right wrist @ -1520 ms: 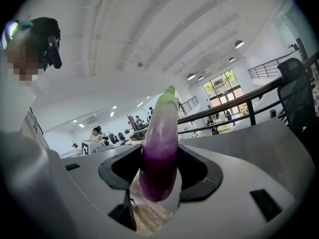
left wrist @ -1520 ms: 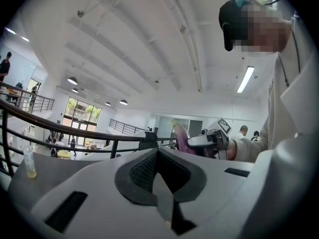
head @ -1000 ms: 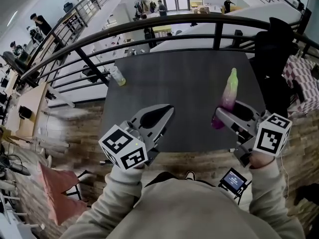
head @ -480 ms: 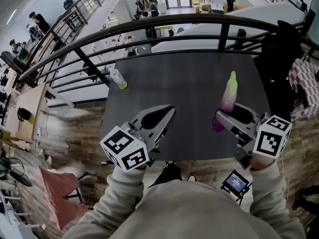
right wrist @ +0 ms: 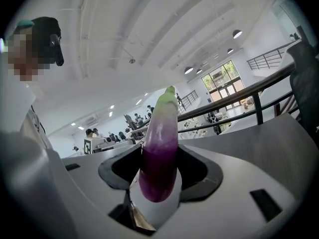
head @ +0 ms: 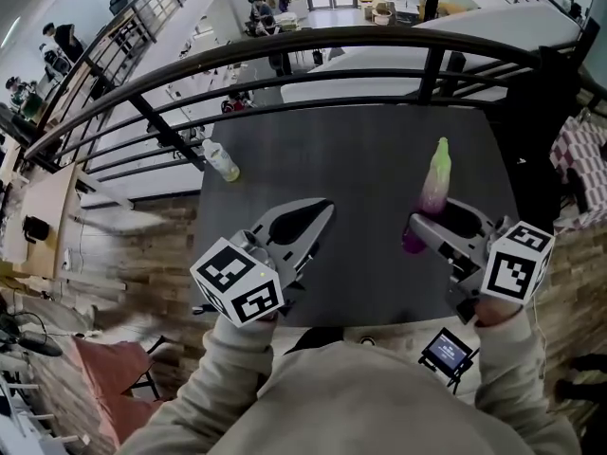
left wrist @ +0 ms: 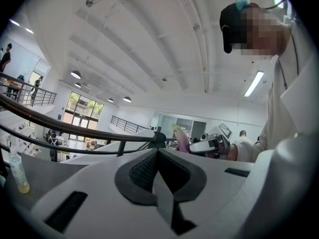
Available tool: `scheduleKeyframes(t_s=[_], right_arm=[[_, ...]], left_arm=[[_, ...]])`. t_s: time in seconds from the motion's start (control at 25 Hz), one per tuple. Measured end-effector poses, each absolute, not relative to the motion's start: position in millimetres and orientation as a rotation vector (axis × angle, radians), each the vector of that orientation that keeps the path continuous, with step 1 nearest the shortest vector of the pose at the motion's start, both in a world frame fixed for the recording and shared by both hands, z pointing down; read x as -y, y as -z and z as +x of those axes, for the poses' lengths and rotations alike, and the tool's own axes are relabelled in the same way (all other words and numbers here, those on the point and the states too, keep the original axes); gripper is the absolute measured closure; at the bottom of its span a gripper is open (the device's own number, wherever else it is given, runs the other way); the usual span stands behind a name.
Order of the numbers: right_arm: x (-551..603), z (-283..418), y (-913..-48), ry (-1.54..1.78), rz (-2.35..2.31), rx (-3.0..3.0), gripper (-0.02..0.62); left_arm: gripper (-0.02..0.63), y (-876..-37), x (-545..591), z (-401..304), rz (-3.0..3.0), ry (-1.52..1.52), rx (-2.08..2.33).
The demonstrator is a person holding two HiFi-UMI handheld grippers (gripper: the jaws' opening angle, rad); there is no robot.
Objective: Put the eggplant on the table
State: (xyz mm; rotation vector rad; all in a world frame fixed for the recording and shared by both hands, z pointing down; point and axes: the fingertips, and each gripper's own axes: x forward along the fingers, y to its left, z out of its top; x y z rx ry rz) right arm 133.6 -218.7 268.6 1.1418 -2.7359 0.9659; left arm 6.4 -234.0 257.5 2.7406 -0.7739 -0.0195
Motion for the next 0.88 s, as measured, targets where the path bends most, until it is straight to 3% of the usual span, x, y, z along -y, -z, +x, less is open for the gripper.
scheduleKeyframes(t_s=[0.52,0.88], right_arm=[[299.7,91.0,-259.4,-0.927,1.215,2.665,0.360],[313.5,125.4,-266.9,-1.008,1.228,2.658,0.359]], left_arm=[[0.604,-264.6,308.0,-23.3,2.817,-0.033,0.605],[0.604,-269.8,313.3,5.5,2.810,-0.053,0.575]])
